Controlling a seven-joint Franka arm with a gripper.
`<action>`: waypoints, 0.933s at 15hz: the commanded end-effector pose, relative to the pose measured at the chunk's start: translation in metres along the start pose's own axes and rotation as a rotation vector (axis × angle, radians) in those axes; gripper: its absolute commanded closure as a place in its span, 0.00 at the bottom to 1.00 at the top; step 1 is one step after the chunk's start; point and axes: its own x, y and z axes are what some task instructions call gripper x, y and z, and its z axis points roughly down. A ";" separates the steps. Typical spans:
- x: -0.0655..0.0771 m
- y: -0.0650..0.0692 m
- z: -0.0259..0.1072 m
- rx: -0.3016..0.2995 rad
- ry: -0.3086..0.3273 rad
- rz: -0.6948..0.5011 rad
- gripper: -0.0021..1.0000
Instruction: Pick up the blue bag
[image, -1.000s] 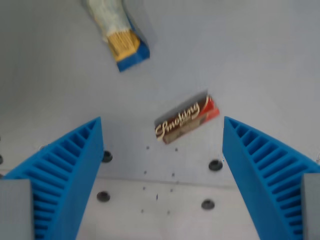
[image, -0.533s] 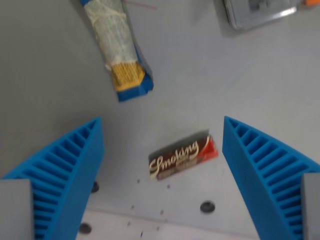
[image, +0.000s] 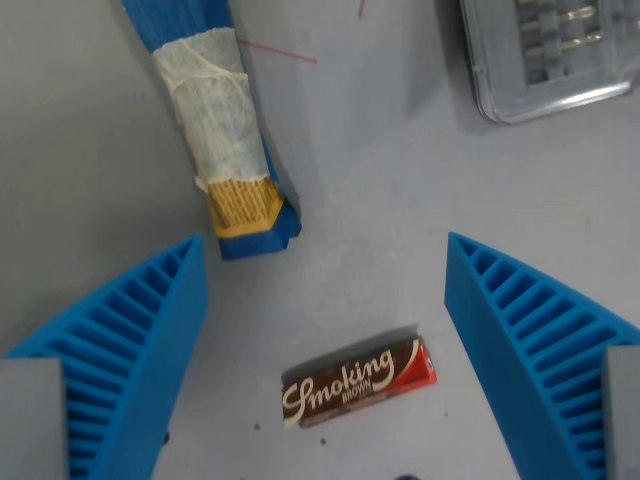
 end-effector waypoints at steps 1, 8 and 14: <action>0.005 0.004 0.009 0.003 0.010 -0.034 0.00; 0.004 0.004 0.032 -0.004 0.019 -0.028 0.00; 0.004 0.004 0.035 -0.005 0.019 -0.028 1.00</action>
